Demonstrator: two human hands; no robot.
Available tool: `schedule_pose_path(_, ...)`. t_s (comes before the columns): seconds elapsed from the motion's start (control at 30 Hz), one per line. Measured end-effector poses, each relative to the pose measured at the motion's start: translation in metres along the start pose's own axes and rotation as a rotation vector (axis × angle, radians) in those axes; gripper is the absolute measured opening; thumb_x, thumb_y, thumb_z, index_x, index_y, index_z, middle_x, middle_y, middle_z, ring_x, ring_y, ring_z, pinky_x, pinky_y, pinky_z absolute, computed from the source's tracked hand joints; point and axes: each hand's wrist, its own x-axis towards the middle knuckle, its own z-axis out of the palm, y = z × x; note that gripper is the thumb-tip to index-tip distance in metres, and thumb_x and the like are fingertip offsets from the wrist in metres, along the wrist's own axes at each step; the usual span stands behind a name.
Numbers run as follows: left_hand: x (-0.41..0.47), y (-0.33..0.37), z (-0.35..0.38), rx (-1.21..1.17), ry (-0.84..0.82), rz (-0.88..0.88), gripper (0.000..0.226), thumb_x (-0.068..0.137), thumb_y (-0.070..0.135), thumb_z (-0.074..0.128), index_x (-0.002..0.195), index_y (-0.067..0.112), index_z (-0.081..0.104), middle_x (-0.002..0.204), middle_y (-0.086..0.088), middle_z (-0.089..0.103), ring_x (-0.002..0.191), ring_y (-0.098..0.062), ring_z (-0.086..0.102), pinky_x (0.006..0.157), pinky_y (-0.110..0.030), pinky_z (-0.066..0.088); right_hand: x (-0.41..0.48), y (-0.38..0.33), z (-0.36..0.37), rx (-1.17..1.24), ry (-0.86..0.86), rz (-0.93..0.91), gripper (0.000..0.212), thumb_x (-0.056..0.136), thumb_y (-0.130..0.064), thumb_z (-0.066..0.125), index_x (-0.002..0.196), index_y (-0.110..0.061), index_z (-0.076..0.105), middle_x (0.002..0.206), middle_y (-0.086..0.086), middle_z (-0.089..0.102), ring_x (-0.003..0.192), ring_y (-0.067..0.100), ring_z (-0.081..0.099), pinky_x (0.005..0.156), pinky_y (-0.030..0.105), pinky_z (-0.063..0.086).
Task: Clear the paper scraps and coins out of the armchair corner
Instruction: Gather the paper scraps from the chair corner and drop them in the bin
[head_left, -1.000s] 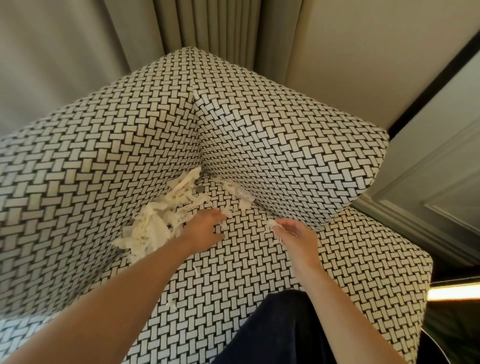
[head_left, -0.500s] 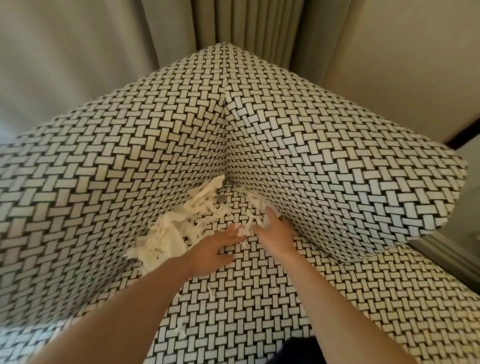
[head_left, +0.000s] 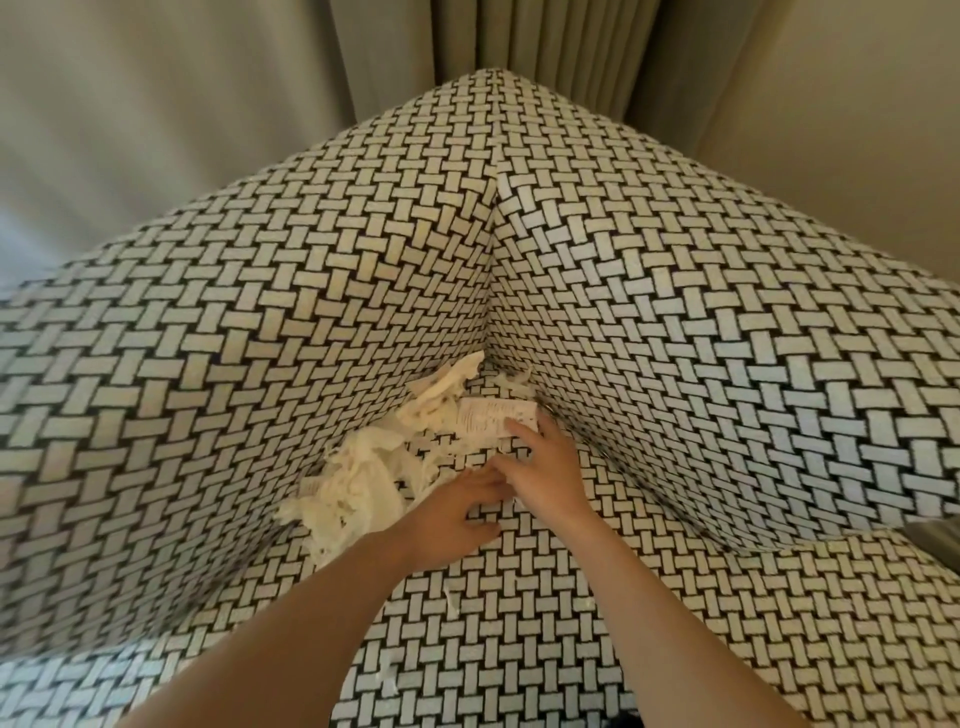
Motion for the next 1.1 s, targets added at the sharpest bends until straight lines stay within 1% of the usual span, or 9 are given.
schedule_pose_path(0.13, -0.001, 0.000, 0.001, 0.001, 0.004, -0.028, 0.057, 0.089, 0.006, 0.055, 0.139, 0.028, 0.042, 0.146, 0.018, 0.020, 0.138, 0.001, 0.010, 0.115, -0.020, 0.003, -0.018, 0.001, -0.018, 0.271, -0.006, -0.104, 0.032, 0.090, -0.009, 0.057, 0.120, -0.019, 0.063, 0.133, -0.007, 0.051, 0.124, 0.003, 0.043, 0.107, 0.016, 0.031)
schedule_pose_path(0.23, -0.002, 0.003, 0.000, 0.002, -0.010, -0.027, 0.057, 0.091, 0.006, 0.054, 0.140, 0.028, 0.039, 0.138, 0.032, 0.011, 0.133, 0.009, 0.007, 0.110, -0.012, -0.003, -0.018, 0.002, -0.028, 0.308, 0.160, -0.132, 0.027, 0.092, -0.010, 0.054, 0.112, -0.023, 0.065, 0.117, -0.009, 0.061, 0.110, 0.002, 0.054, 0.100, 0.030, 0.045)
schedule_pose_path(0.33, -0.003, 0.004, -0.001, -0.011, -0.018, -0.016, 0.057, 0.092, 0.004, 0.053, 0.141, 0.027, 0.037, 0.133, 0.037, 0.009, 0.133, 0.011, 0.004, 0.106, -0.005, -0.007, -0.004, 0.002, -0.033, 0.248, 0.159, -0.118, 0.035, 0.097, -0.015, 0.046, 0.130, -0.024, 0.053, 0.129, -0.004, 0.056, 0.116, 0.008, 0.050, 0.105, 0.033, 0.041)
schedule_pose_path(0.47, -0.004, 0.004, 0.000, -0.021, -0.009, -0.013, 0.056, 0.092, 0.005, 0.053, 0.141, 0.028, 0.038, 0.133, 0.037, 0.009, 0.132, 0.012, 0.005, 0.095, 0.007, -0.007, 0.019, -0.007, -0.032, 0.205, -0.067, -0.081, 0.047, 0.101, -0.017, 0.033, 0.146, -0.029, 0.029, 0.147, -0.009, 0.033, 0.131, 0.005, 0.034, 0.107, 0.016, 0.030)
schedule_pose_path(0.63, -0.003, 0.004, 0.000, -0.015, -0.006, -0.018, 0.055, 0.092, 0.006, 0.053, 0.141, 0.027, 0.039, 0.141, 0.022, 0.015, 0.131, 0.009, 0.006, 0.093, 0.009, -0.008, 0.048, -0.023, -0.012, -0.060, -0.163, 0.122, 0.057, 0.094, -0.018, 0.031, 0.146, -0.040, 0.022, 0.157, -0.001, 0.018, 0.144, 0.028, 0.010, 0.117, 0.049, 0.006)
schedule_pose_path(0.87, -0.002, 0.001, 0.001, -0.031, -0.001, -0.022, 0.056, 0.091, 0.006, 0.054, 0.140, 0.028, 0.039, 0.141, 0.021, 0.016, 0.132, 0.009, 0.004, 0.104, -0.003, -0.006, 0.046, -0.025, -0.004, -0.105, -0.117, 0.166, 0.062, 0.091, -0.016, 0.036, 0.146, -0.041, 0.021, 0.156, -0.013, 0.014, 0.139, 0.032, 0.004, 0.114, 0.051, 0.006)
schedule_pose_path(0.93, -0.002, 0.002, 0.000, -0.029, 0.001, -0.012, 0.055, 0.091, 0.005, 0.054, 0.140, 0.026, 0.039, 0.139, 0.023, 0.013, 0.133, 0.010, 0.004, 0.104, -0.002, -0.006, 0.042, -0.022, -0.007, 0.024, -0.060, 0.083, 0.059, 0.092, -0.014, 0.037, 0.145, -0.035, 0.028, 0.154, -0.010, 0.021, 0.140, 0.029, 0.009, 0.115, 0.047, 0.009)
schedule_pose_path(1.0, -0.002, 0.001, 0.000, -0.027, -0.003, -0.006, 0.056, 0.091, 0.005, 0.054, 0.140, 0.026, 0.039, 0.139, 0.026, 0.012, 0.133, 0.009, 0.005, 0.101, 0.003, -0.007, 0.034, -0.021, -0.015, 0.259, -0.024, -0.006, 0.053, 0.093, -0.006, 0.038, 0.142, -0.027, 0.038, 0.145, -0.009, 0.033, 0.137, 0.015, 0.023, 0.113, 0.032, 0.024)
schedule_pose_path(1.1, -0.002, 0.001, 0.000, -0.042, -0.013, -0.016, 0.057, 0.090, 0.005, 0.055, 0.140, 0.030, 0.039, 0.132, 0.040, 0.009, 0.133, 0.011, 0.005, 0.105, -0.002, -0.005, 0.016, -0.017, -0.032, 0.469, 0.032, -0.053, 0.043, 0.094, -0.002, 0.043, 0.132, -0.019, 0.053, 0.128, -0.011, 0.046, 0.116, 0.003, 0.044, 0.087, 0.009, 0.038)
